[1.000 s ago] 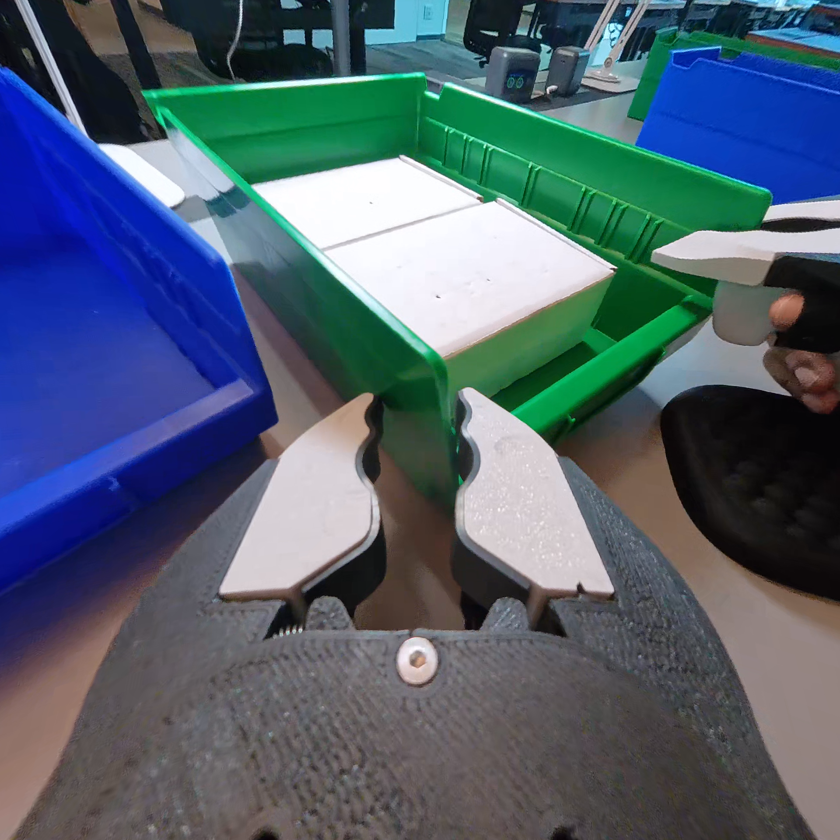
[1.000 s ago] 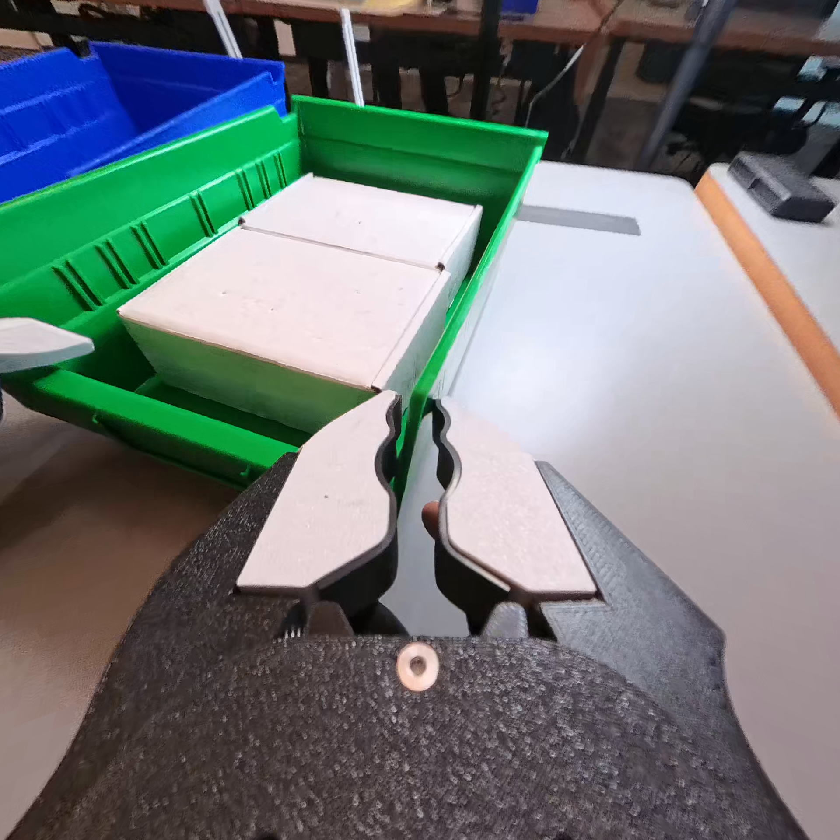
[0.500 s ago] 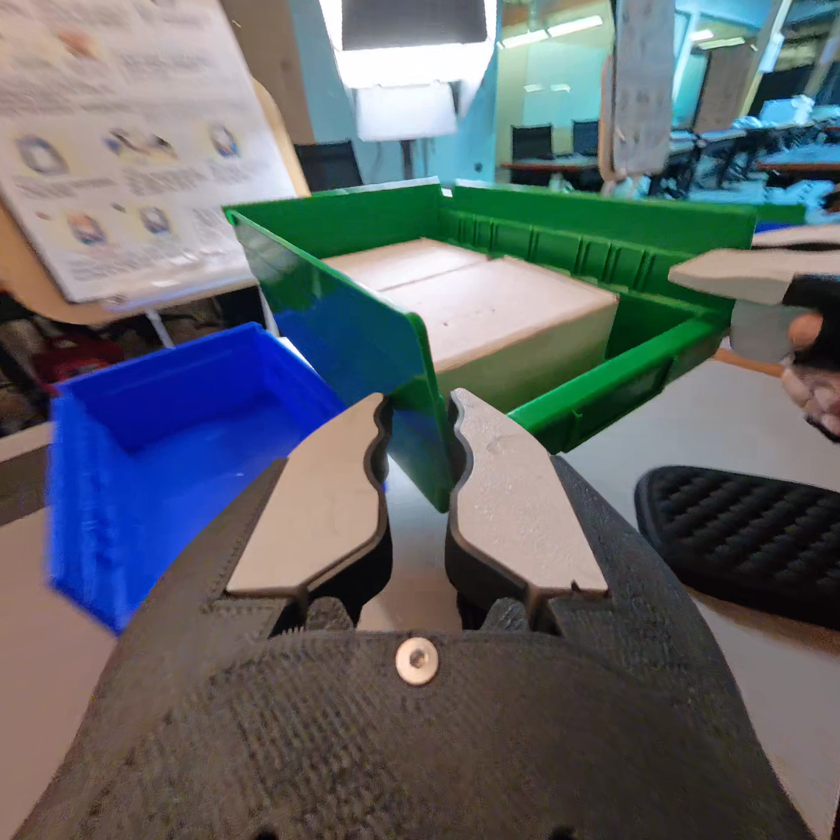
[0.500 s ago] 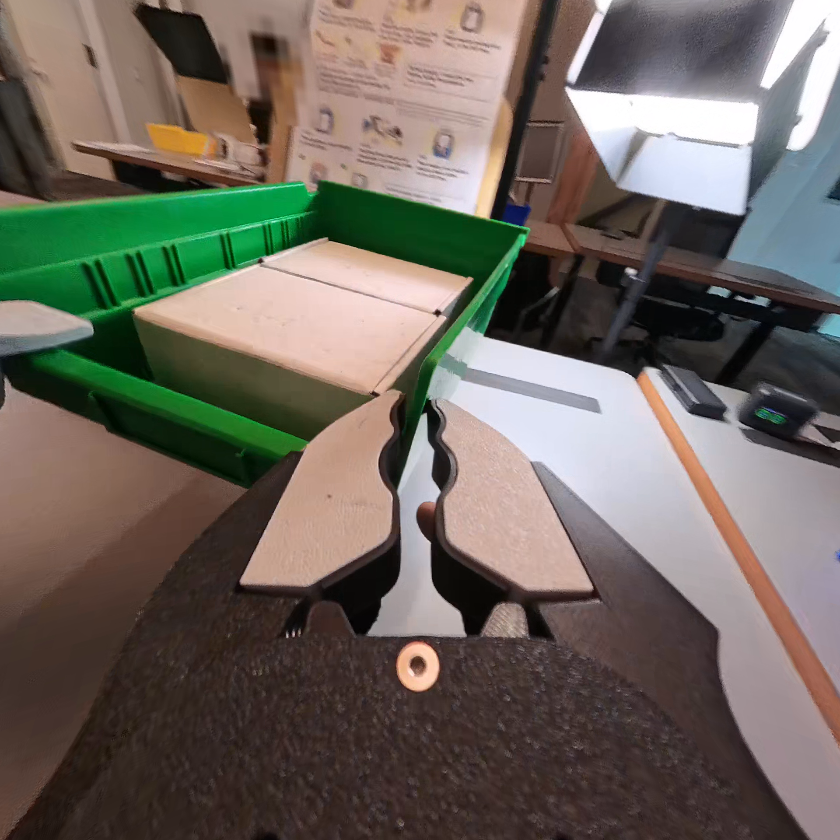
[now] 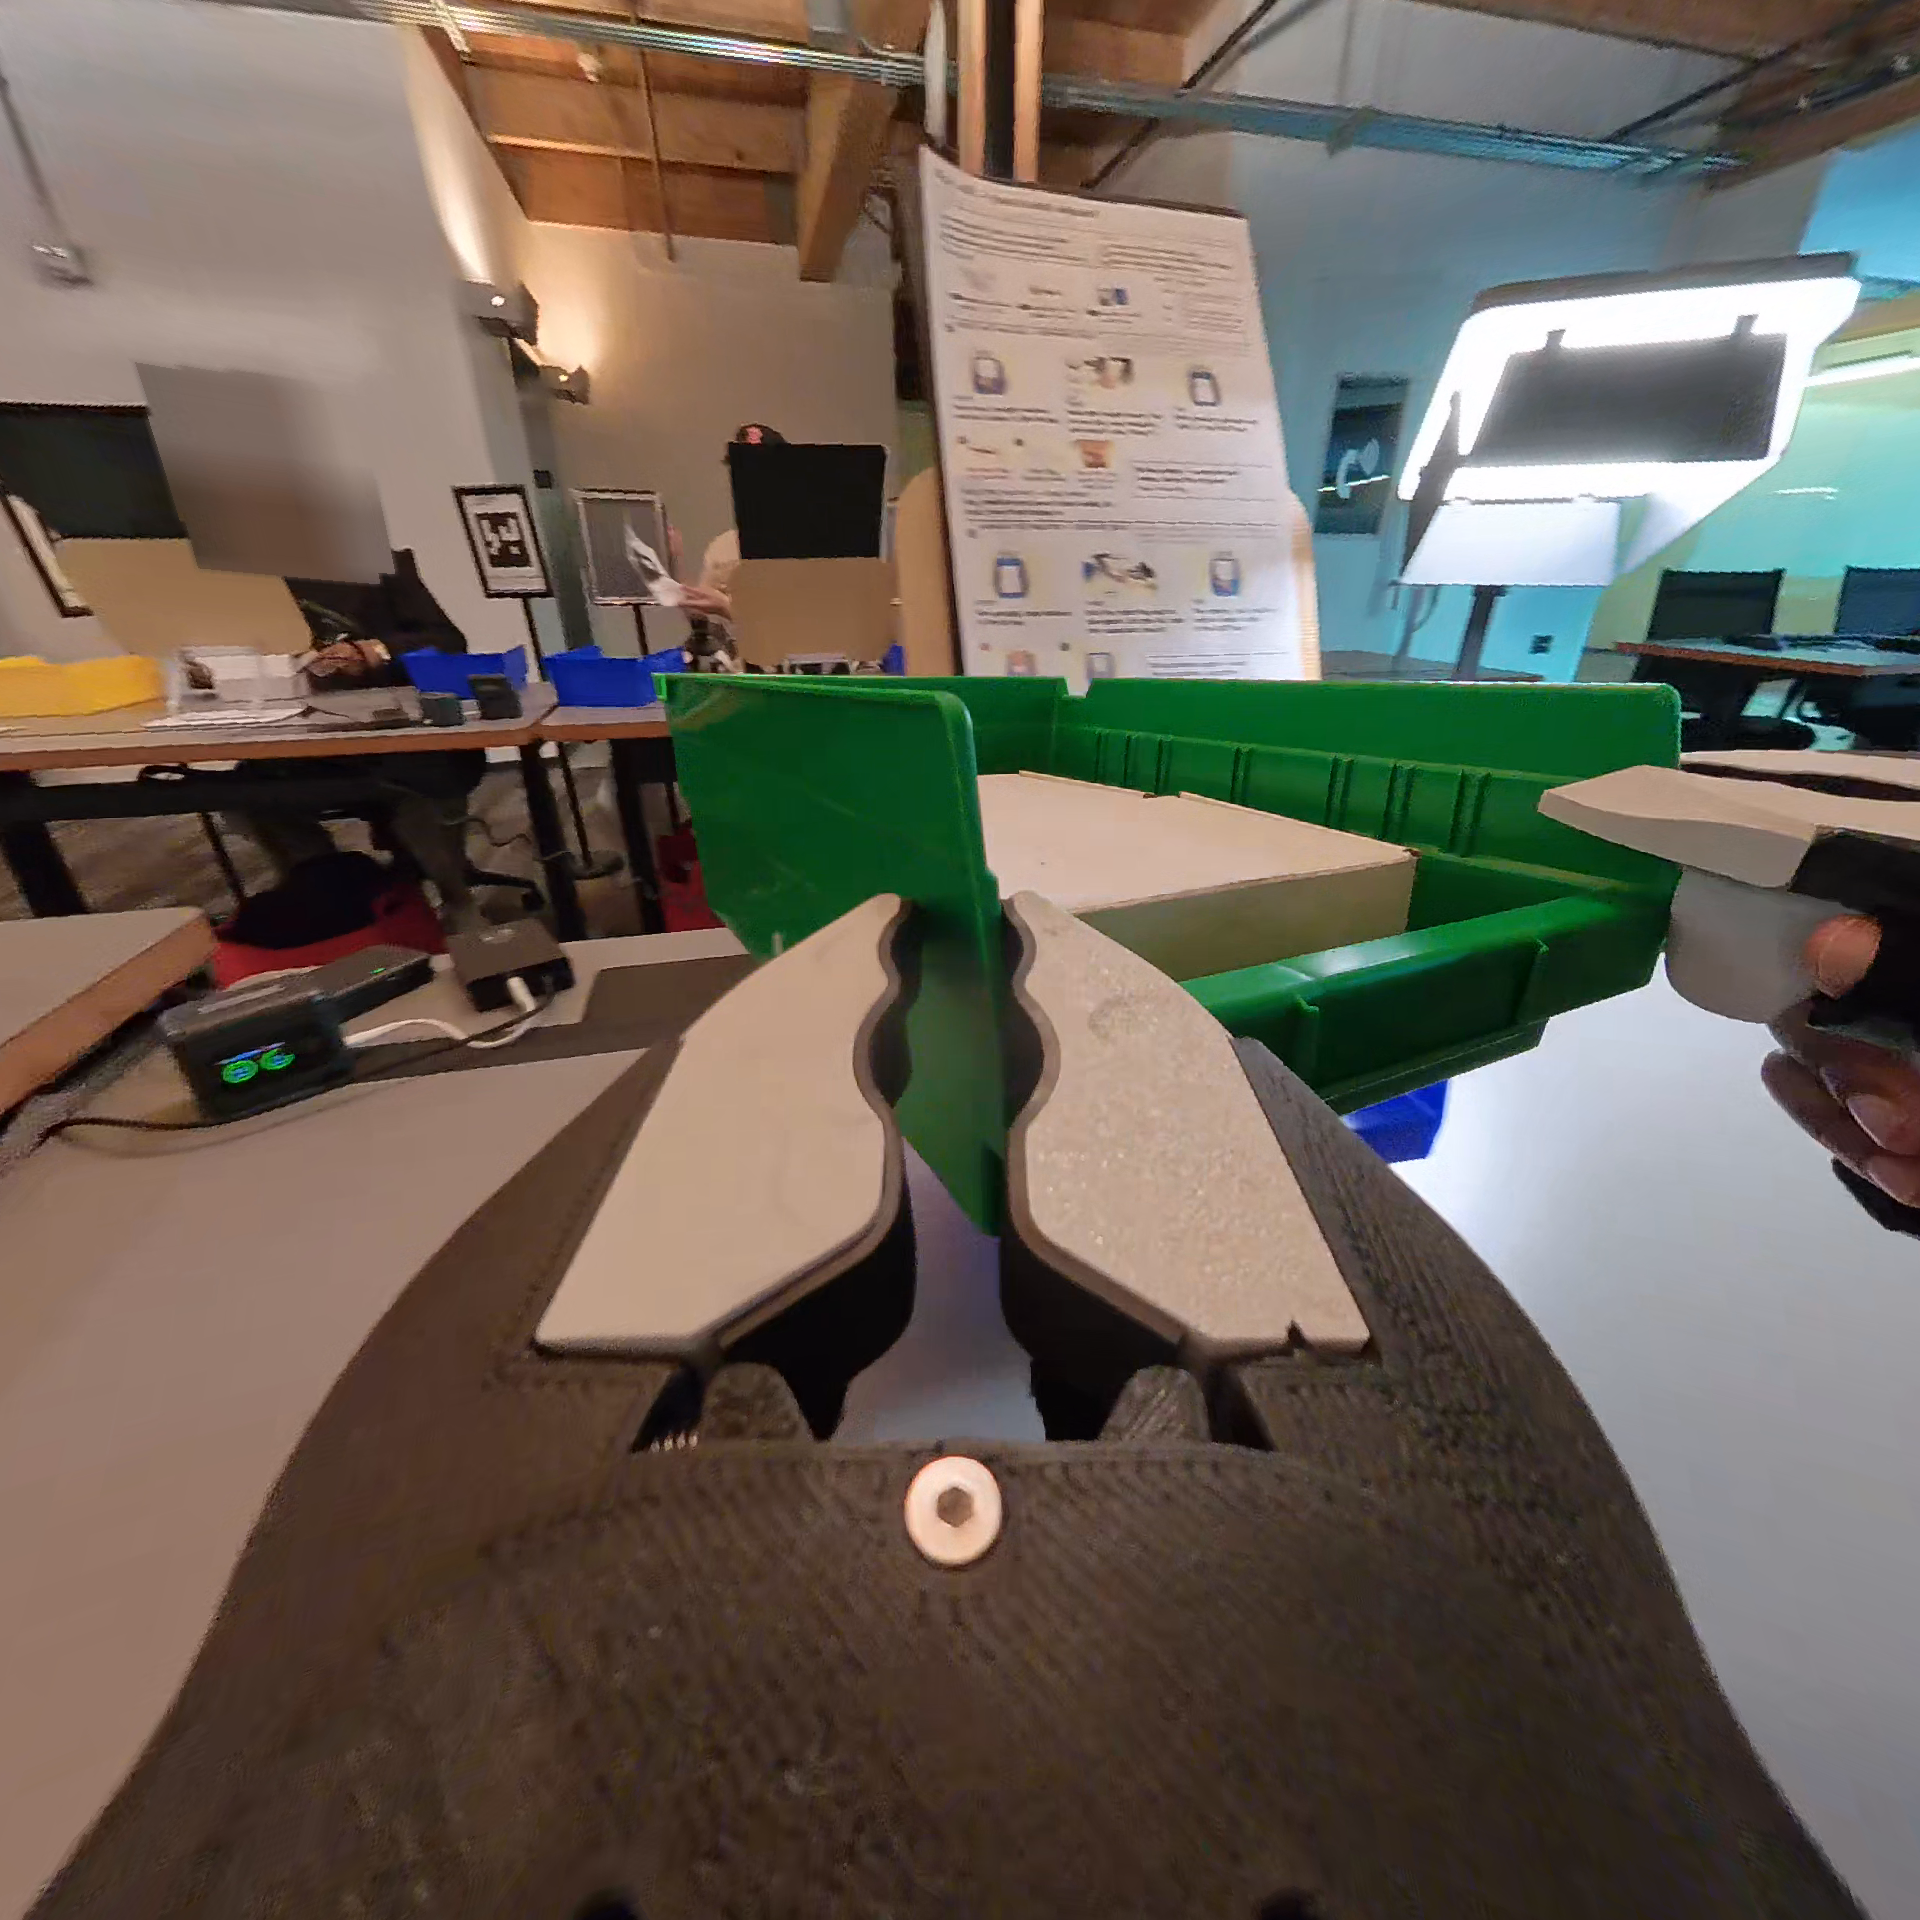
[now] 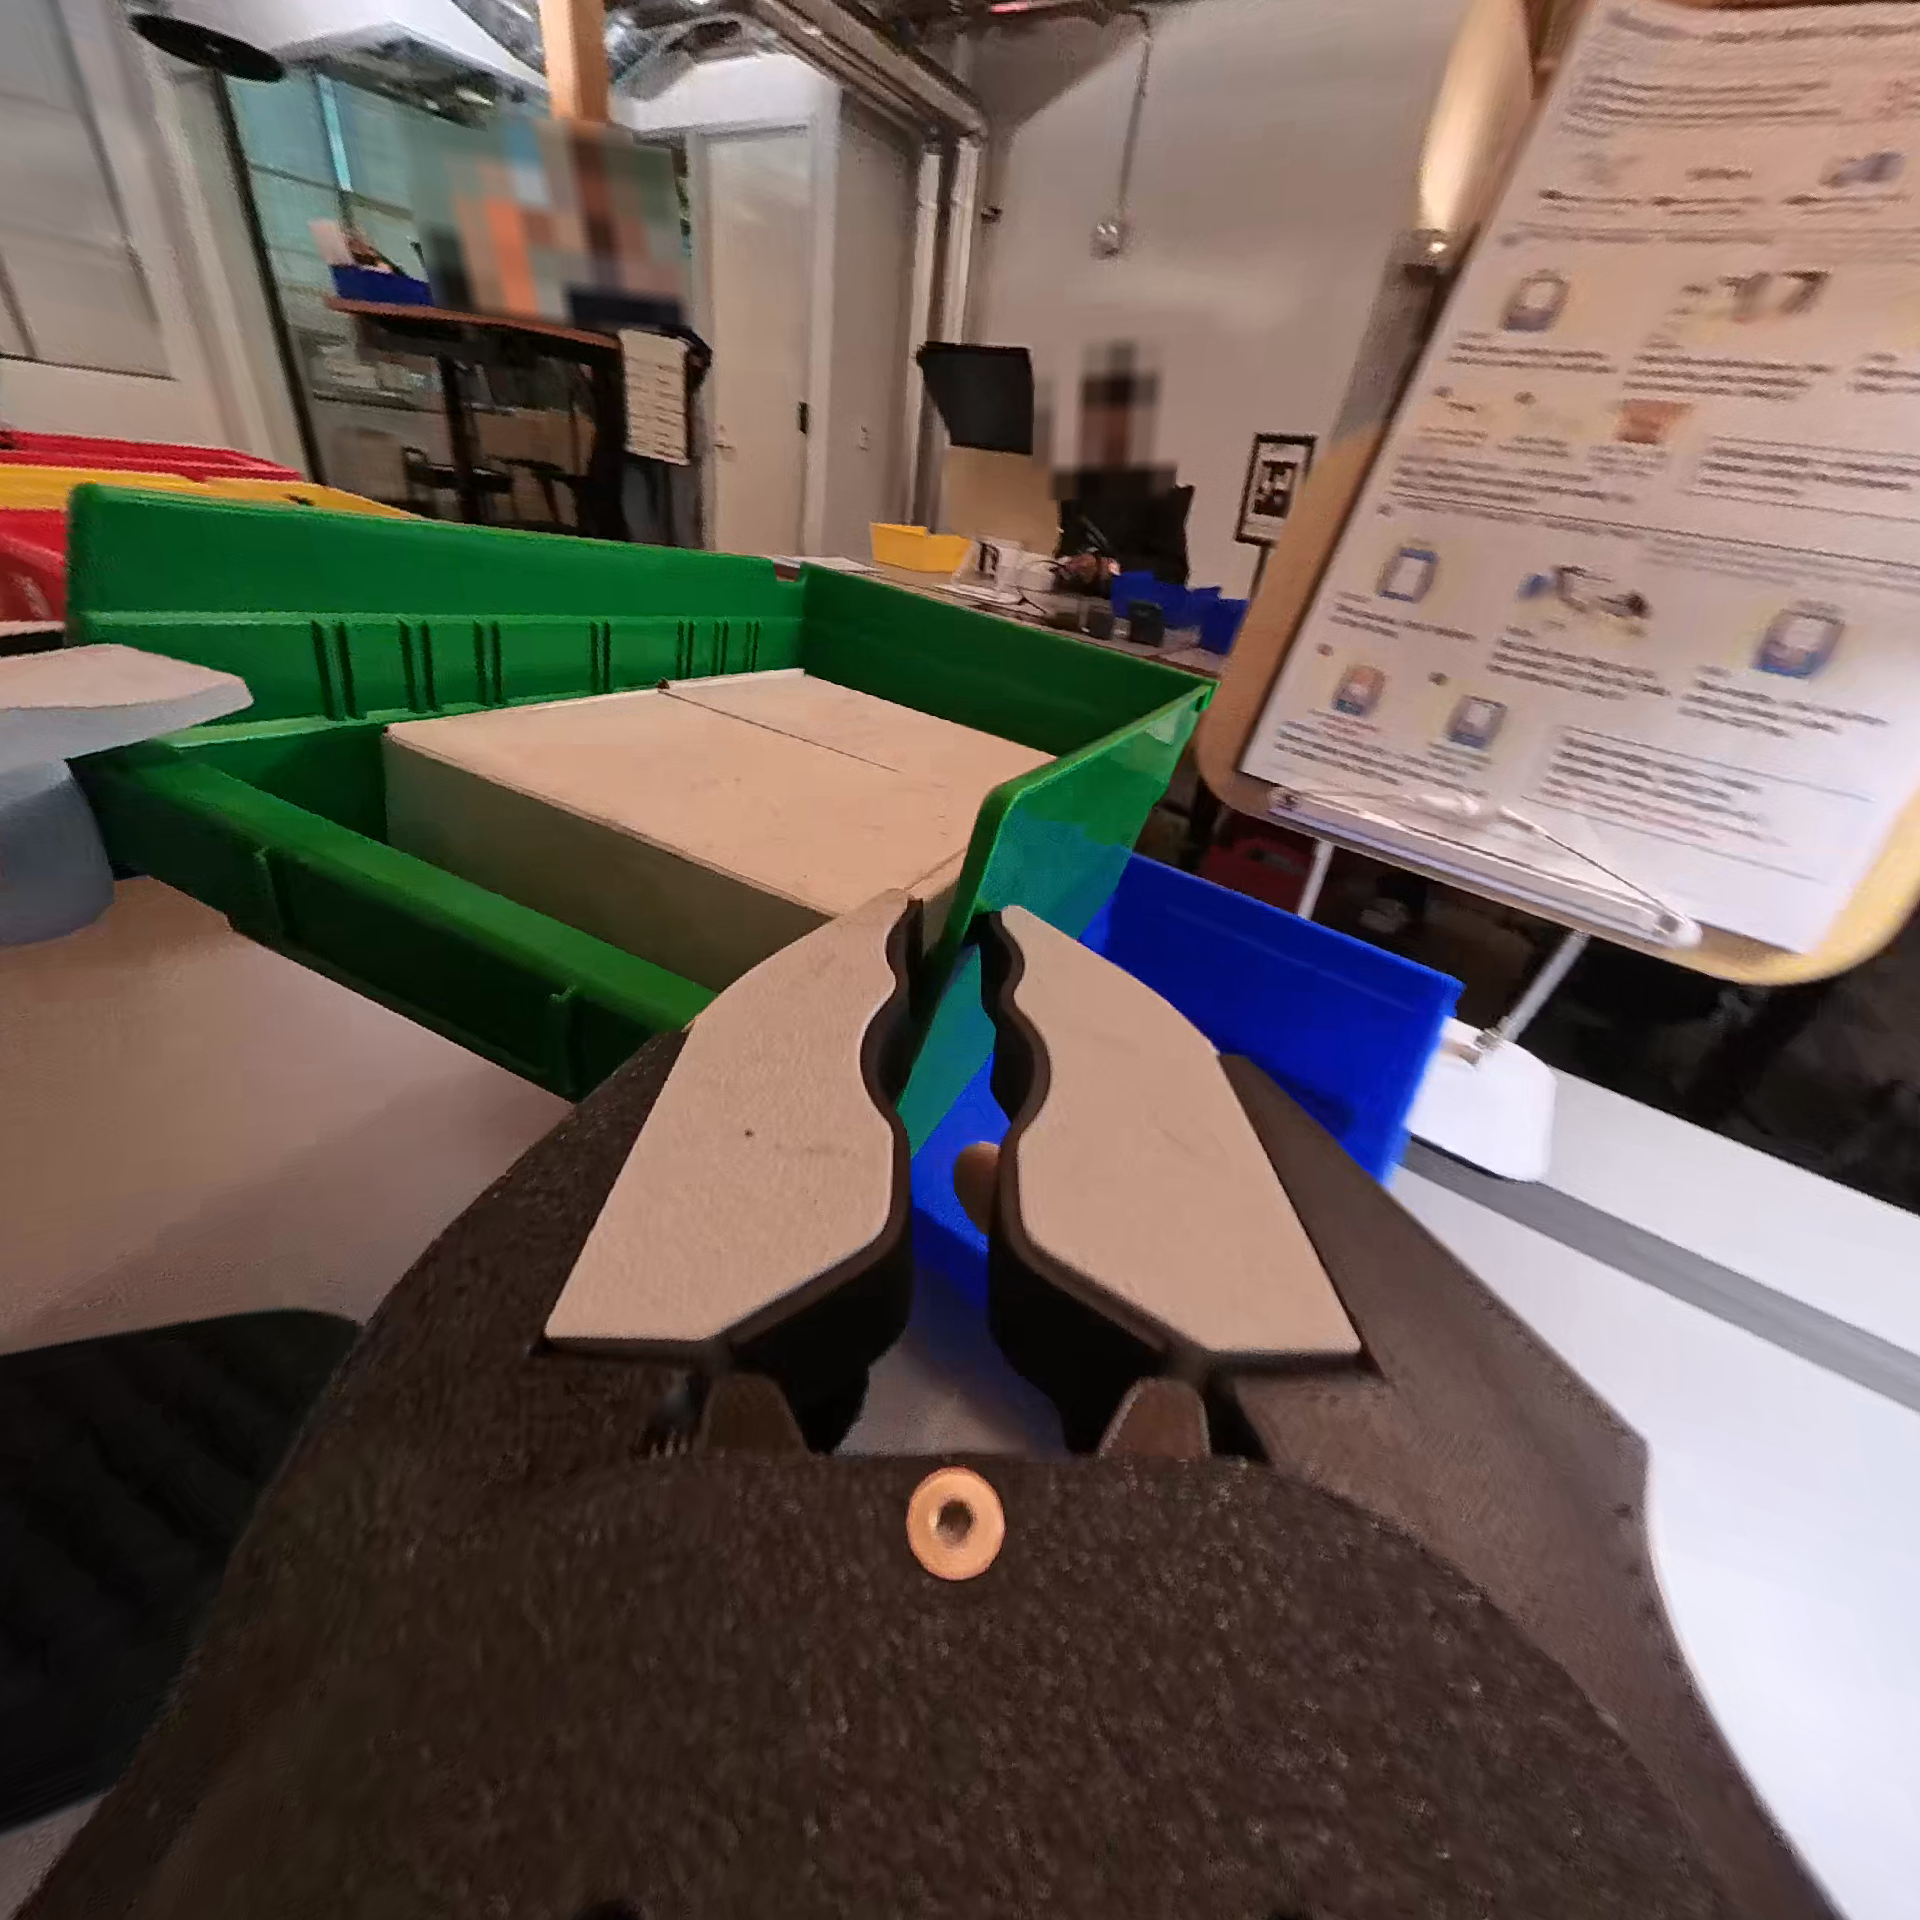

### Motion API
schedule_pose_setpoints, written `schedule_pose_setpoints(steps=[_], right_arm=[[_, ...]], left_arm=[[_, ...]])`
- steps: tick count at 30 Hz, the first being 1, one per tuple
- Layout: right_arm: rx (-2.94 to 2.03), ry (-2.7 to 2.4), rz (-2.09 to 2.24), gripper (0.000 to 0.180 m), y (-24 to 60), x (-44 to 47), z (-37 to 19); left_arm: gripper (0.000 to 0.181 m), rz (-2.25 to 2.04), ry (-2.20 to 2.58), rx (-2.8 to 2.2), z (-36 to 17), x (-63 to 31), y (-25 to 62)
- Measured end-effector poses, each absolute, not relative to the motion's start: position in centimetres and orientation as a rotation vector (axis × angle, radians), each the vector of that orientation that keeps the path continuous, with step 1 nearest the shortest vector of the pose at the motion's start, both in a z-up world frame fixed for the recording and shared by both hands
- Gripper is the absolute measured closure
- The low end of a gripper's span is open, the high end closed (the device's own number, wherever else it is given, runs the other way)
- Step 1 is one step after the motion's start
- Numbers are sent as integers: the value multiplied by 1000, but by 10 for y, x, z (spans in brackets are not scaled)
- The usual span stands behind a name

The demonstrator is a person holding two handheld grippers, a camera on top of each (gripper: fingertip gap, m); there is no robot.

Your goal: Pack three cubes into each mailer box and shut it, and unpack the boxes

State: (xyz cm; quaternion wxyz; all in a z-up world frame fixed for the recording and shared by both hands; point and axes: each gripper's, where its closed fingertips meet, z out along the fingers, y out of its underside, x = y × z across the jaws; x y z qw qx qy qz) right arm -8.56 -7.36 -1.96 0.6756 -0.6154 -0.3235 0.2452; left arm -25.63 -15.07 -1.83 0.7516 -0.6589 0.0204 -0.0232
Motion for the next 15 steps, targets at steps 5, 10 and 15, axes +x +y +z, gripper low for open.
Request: schedule_pose_setpoints(steps=[5, 10, 15], right_arm=[[-1357, -838, 577, 168, -71, -147, -44], [-1317, -842, 581, 168, -70, -179, -70], [-1284, -895, 584, 167, -78, -198, -89]], left_arm=[[168, -15, -4, -1487, -49, -312, -154], [169, 21, -16, -1485, -83, -343, -155], [169, 33, -13, -1472, -106, -361, -161]])
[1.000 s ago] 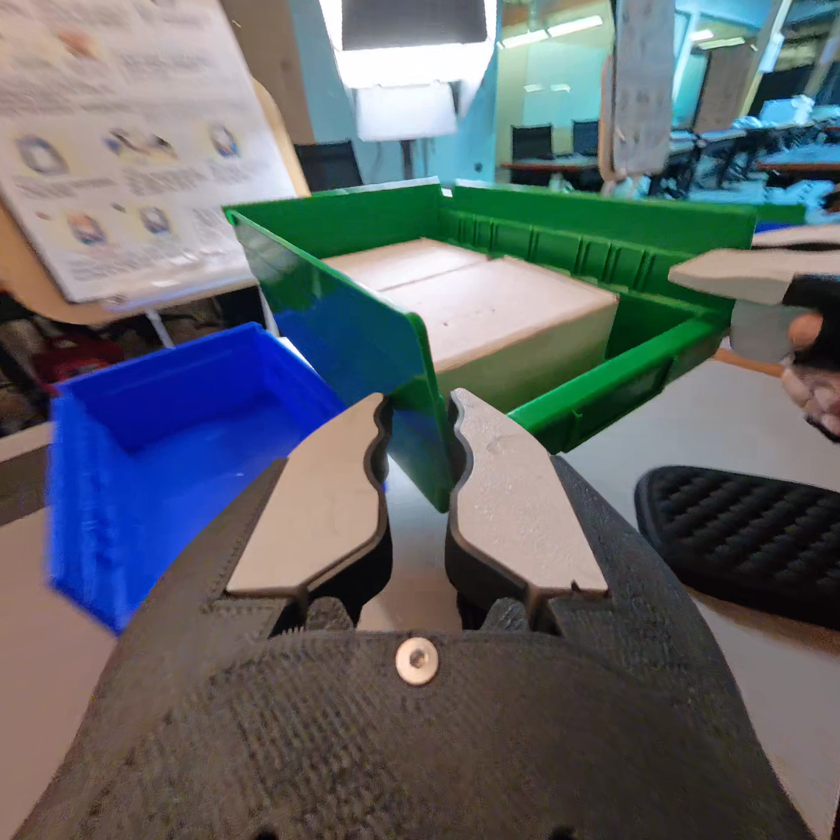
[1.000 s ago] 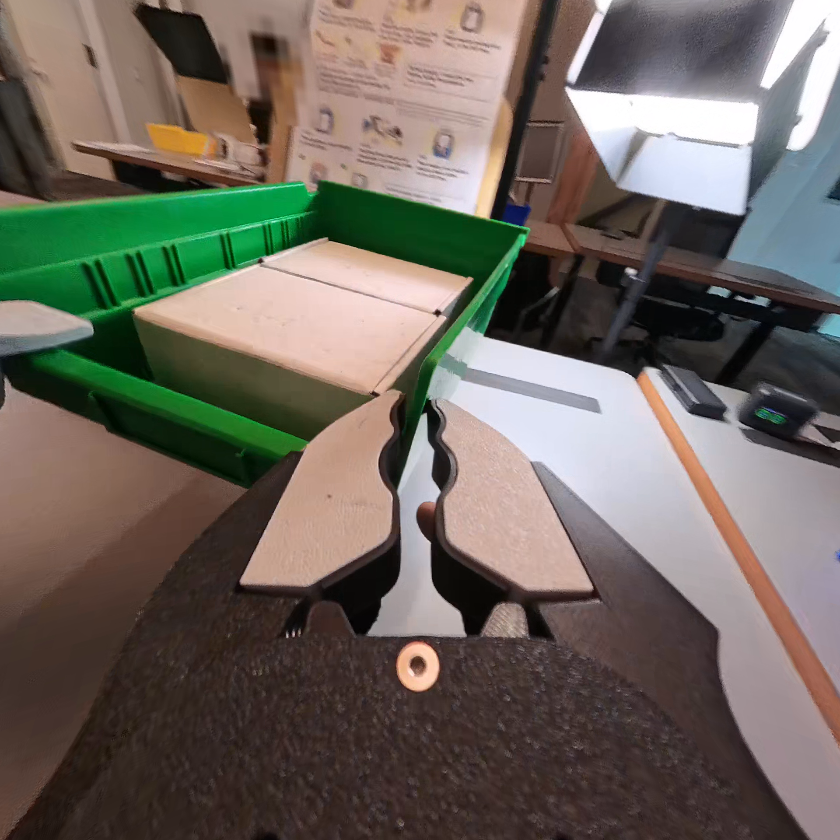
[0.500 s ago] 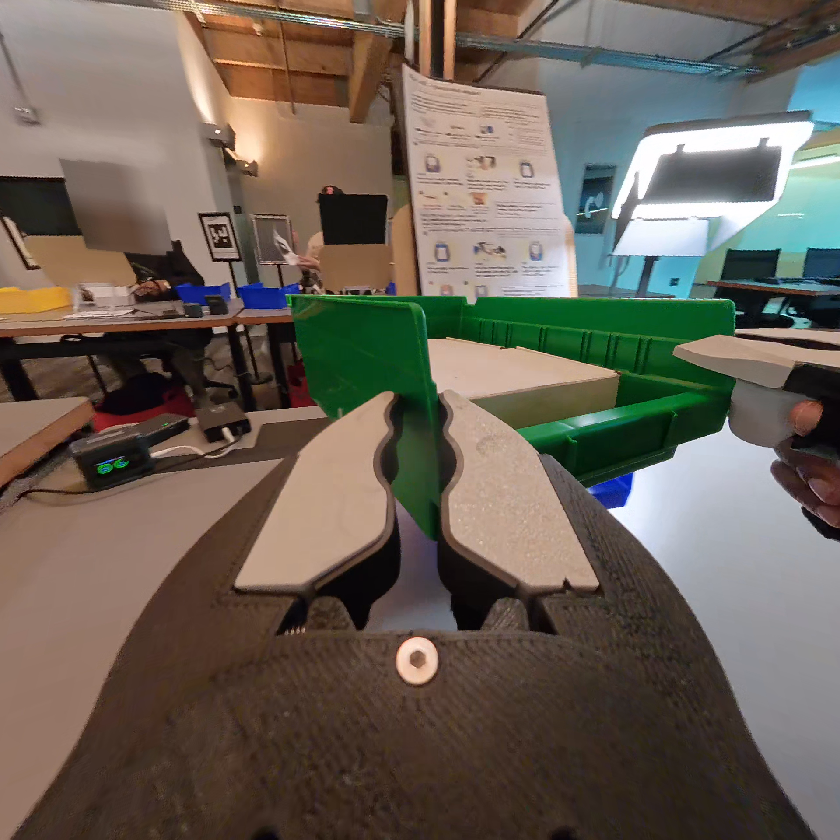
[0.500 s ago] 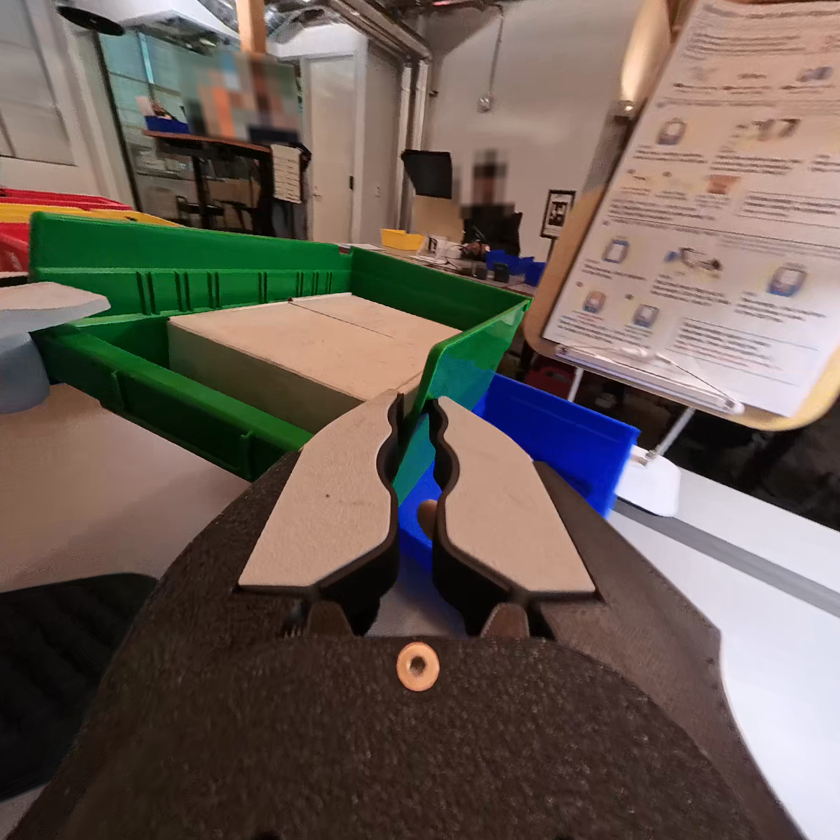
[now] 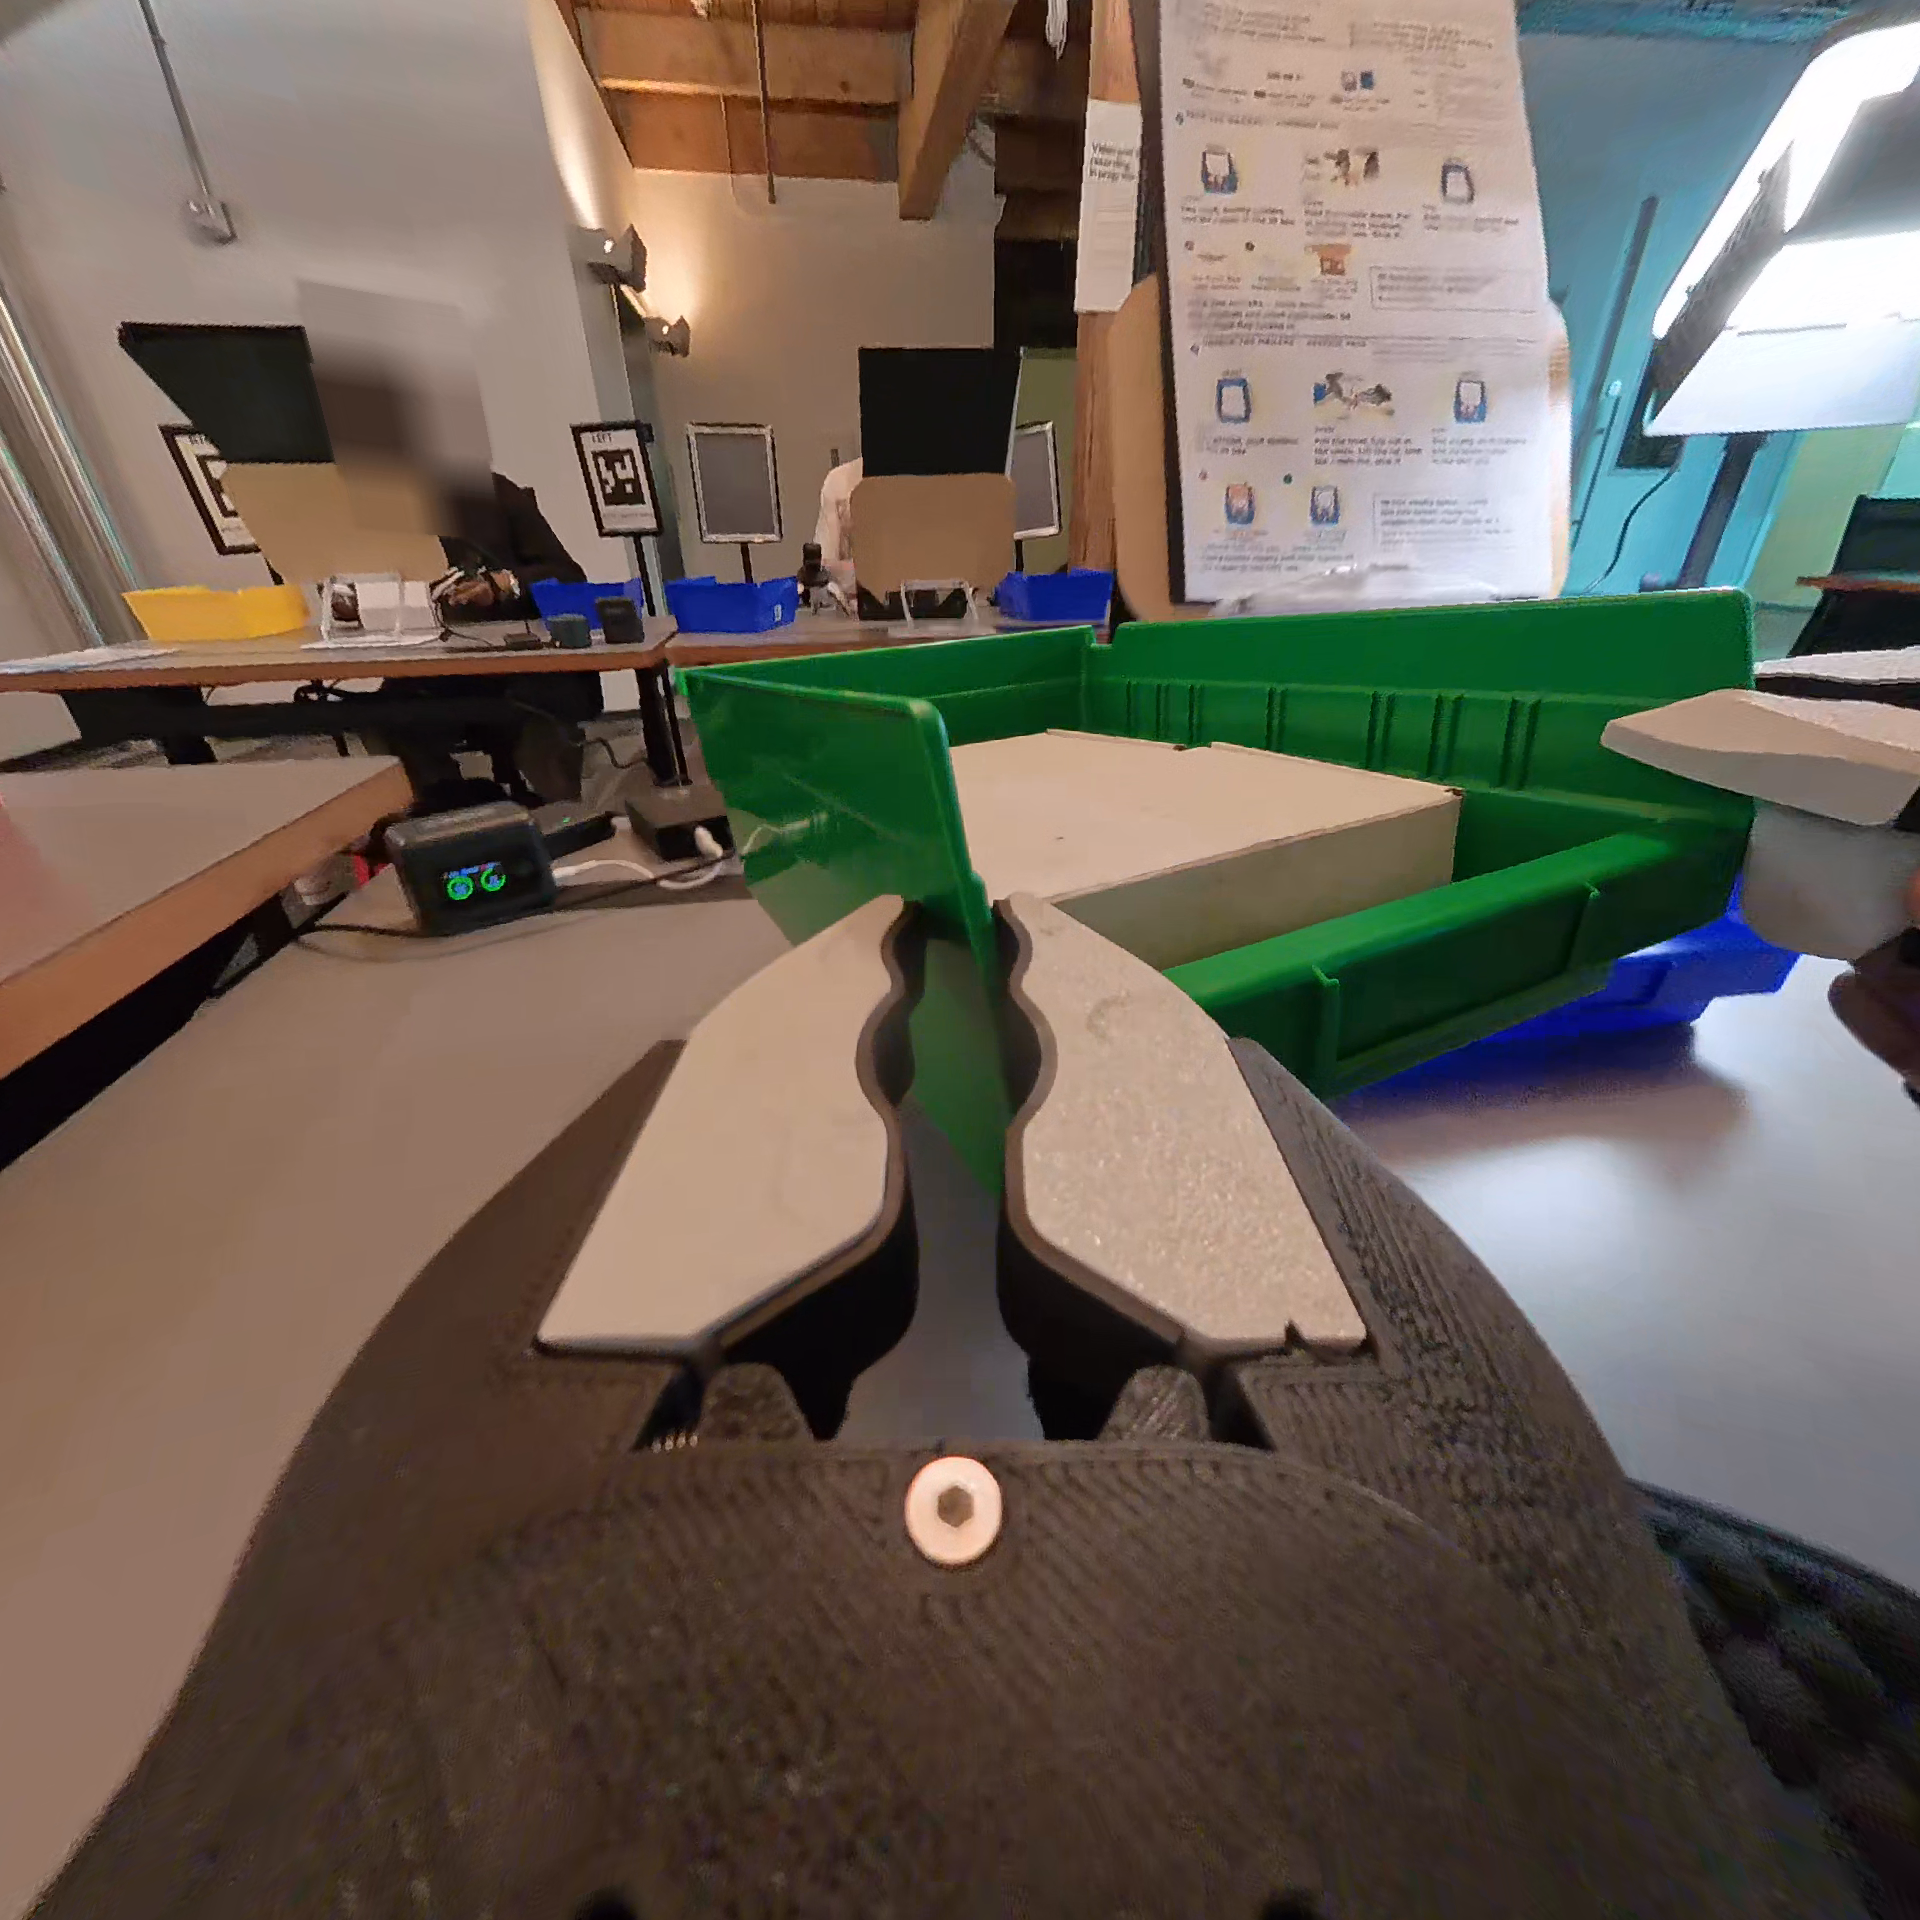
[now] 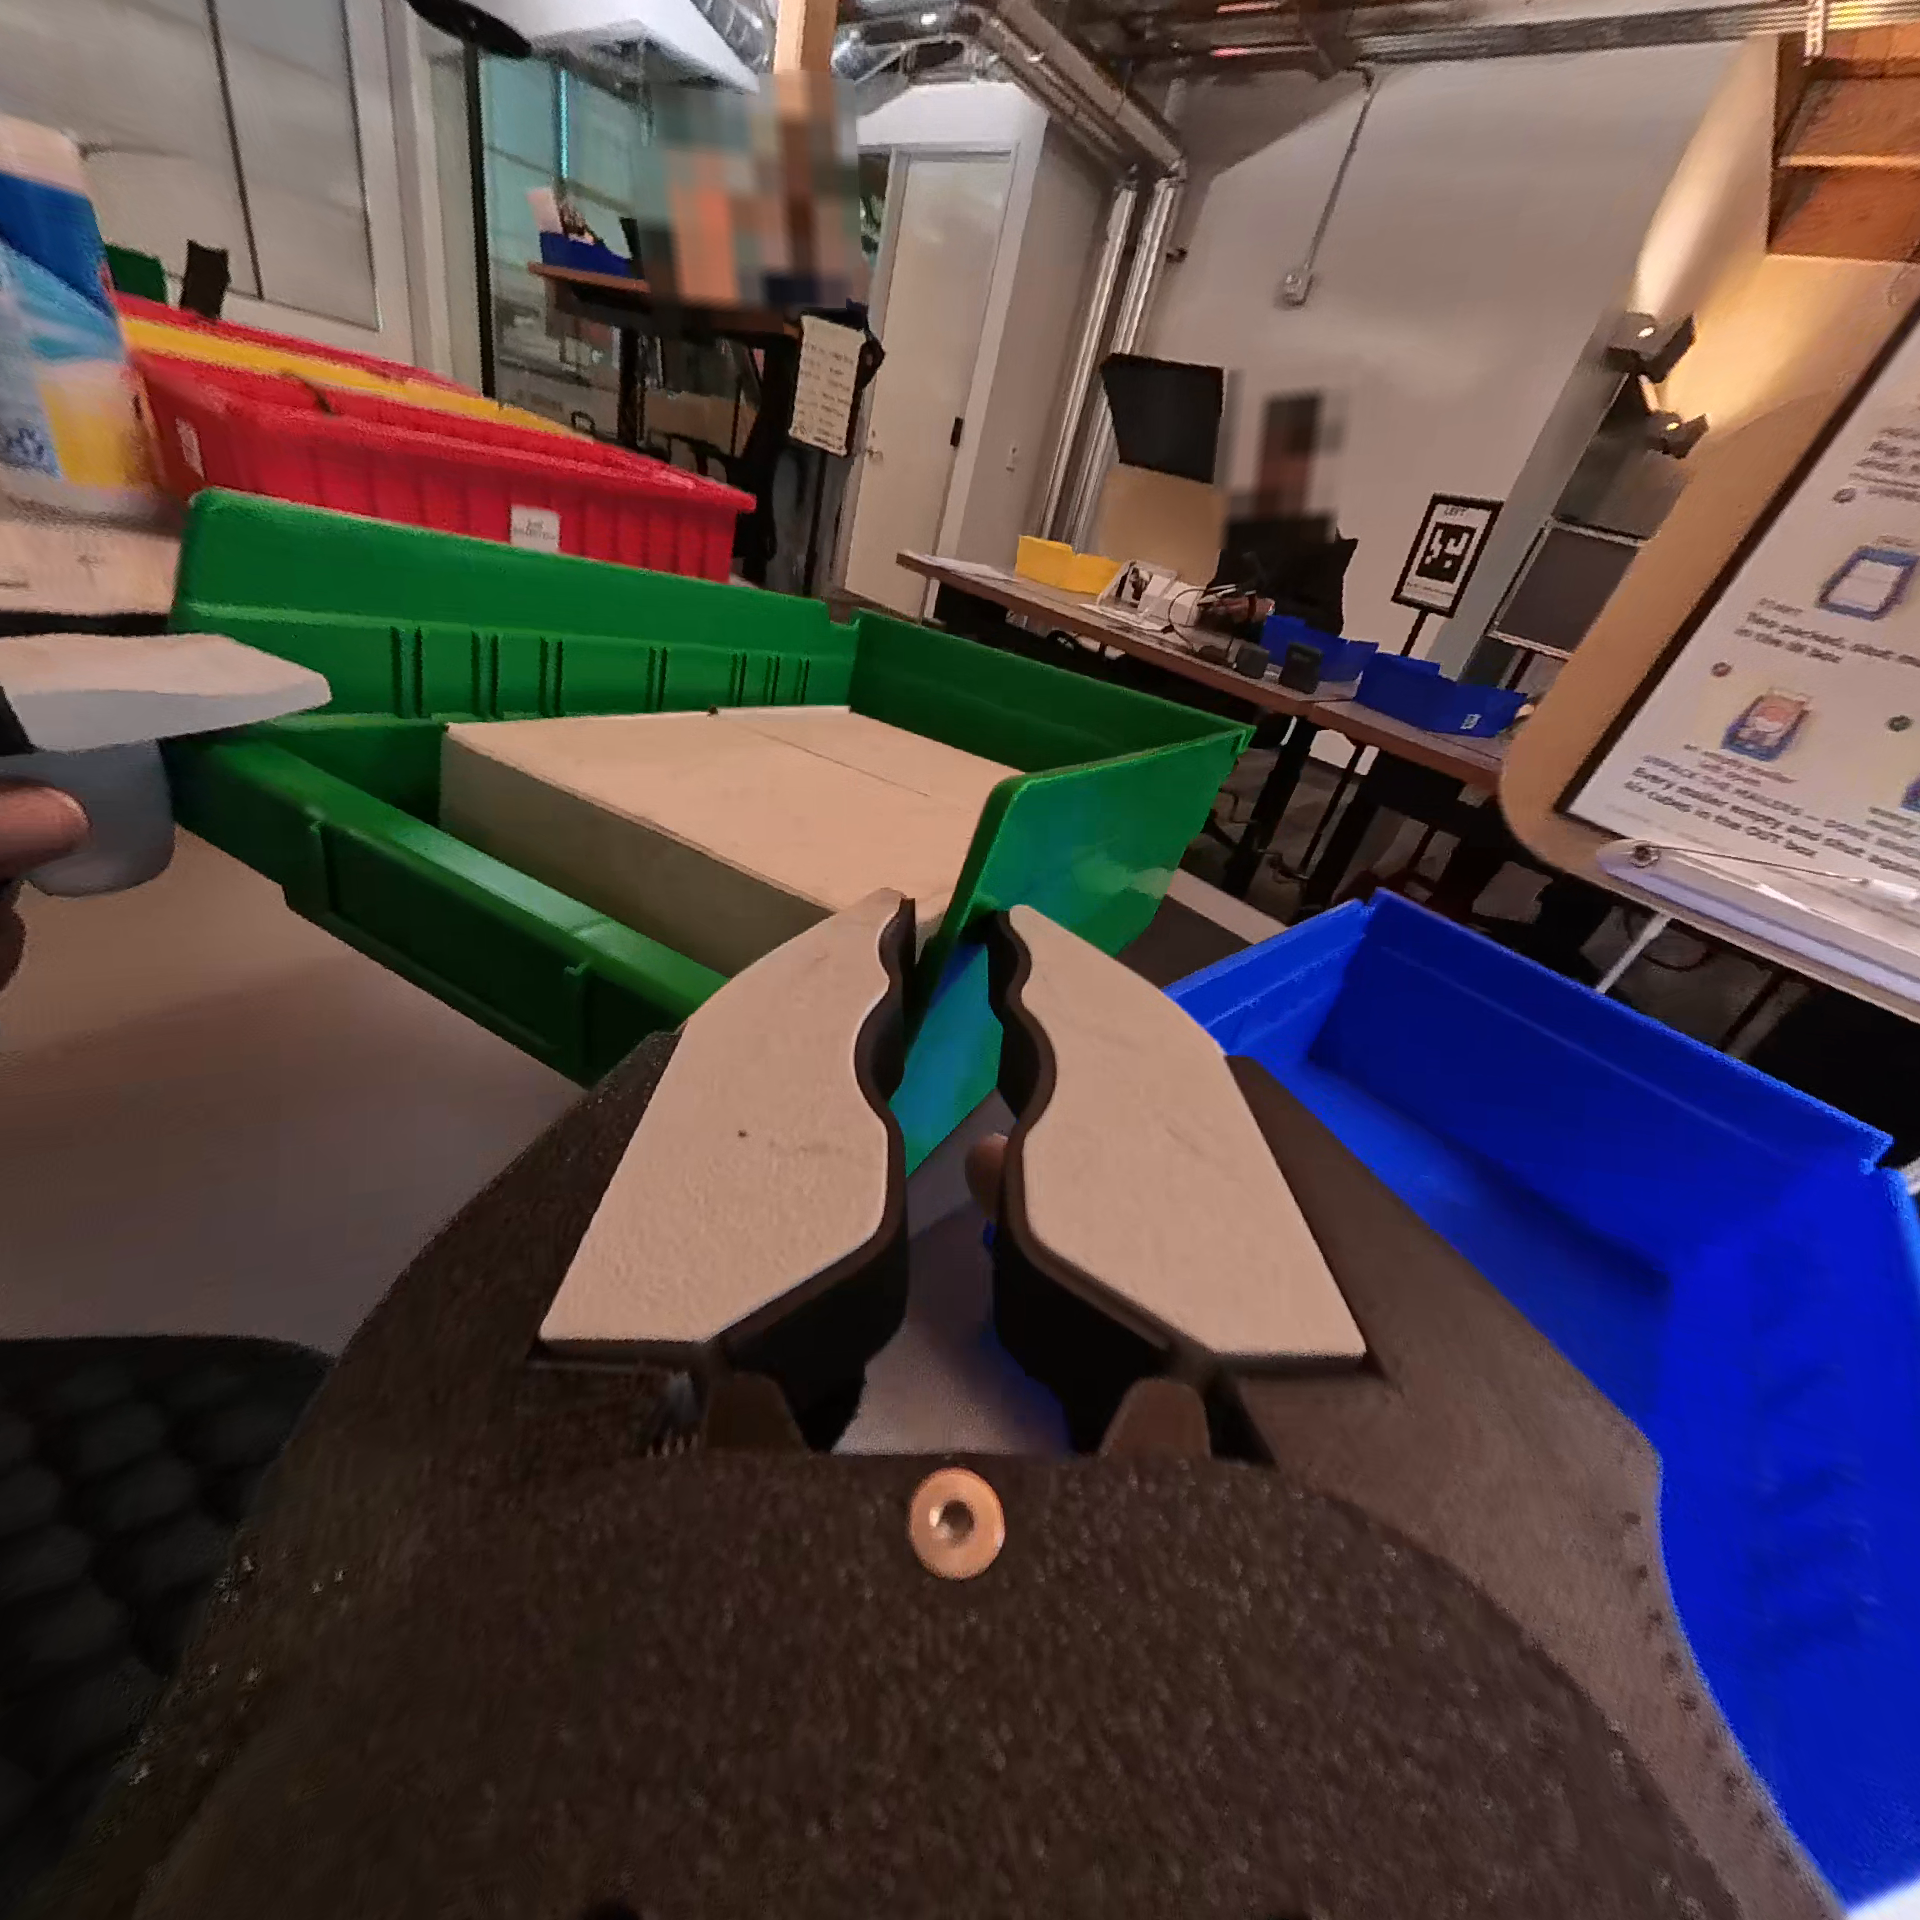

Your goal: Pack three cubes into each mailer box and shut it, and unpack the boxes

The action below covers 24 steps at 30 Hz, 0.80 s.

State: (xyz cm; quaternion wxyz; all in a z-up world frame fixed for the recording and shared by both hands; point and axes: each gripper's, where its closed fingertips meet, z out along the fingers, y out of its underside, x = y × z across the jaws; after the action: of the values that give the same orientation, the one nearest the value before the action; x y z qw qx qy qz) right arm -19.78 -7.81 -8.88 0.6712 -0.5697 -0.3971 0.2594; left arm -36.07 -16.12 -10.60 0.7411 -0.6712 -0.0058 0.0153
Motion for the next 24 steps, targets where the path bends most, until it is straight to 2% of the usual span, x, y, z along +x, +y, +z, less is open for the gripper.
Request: schedule_pose_setpoints(steps=[13, 16, 21, 24], right_arm=[[-1488, -997, 590, 165, -59, -196, -164], [-1591, -1027, 602, 165, -55, -191, -182], [-1551, -1020, 610, 158, -56, -175, -158], [-1549, -1033, 573, 154, -48, -159, -150]], left_arm=[[167, -22, 13, -1779, -177, -358, -139], [154, -48, 75, -1872, -192, -350, -135], [140, -67, 117, -1803, -163, -348, -141], [139, 17, 189, -1764, -137, -343, -147]])
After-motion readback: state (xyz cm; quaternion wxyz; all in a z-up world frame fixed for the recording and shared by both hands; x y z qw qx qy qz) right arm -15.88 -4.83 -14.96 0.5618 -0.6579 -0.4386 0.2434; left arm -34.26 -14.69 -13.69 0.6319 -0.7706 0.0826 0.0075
